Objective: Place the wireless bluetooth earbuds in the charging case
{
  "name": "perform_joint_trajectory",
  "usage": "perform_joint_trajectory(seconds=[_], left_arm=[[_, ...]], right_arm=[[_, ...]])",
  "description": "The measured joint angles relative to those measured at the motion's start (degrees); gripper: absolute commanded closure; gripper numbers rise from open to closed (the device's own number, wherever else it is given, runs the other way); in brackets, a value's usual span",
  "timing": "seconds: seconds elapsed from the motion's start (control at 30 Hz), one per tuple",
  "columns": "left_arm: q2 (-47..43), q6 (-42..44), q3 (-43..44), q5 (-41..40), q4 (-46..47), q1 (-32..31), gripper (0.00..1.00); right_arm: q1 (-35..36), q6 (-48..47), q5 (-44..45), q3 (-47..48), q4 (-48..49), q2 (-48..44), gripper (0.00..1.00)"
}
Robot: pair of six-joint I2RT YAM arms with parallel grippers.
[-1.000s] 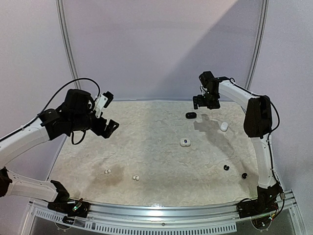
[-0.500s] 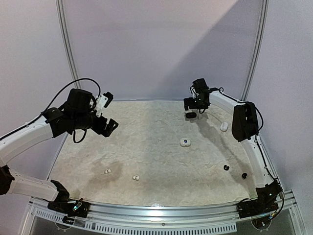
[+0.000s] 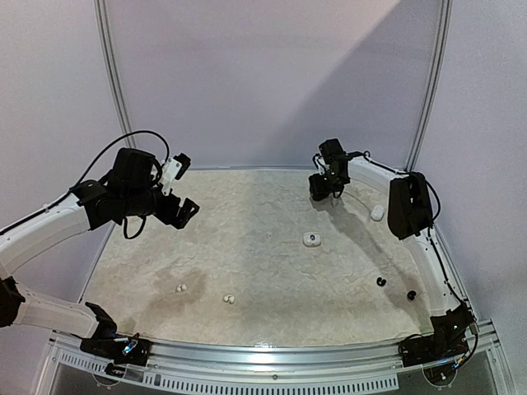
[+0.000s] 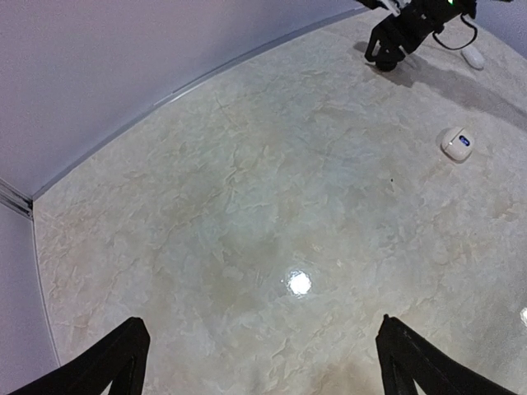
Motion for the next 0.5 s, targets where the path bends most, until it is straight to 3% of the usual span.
perform_joint_trajectory(seconds=[0.13,0.5], left_arm=[[-0.02,0.11,0.02,0.04,0.00,0.00,0.02],[-1.09,0.87,0.02,0.48,0.09,0.09,0.02]], right_arm=[[0.04,0.24,-0.68,-7.32,1.62,-4.15,0.44],[1.97,4.50,-2.10,-29.03,4.33,-16.81,0.41]])
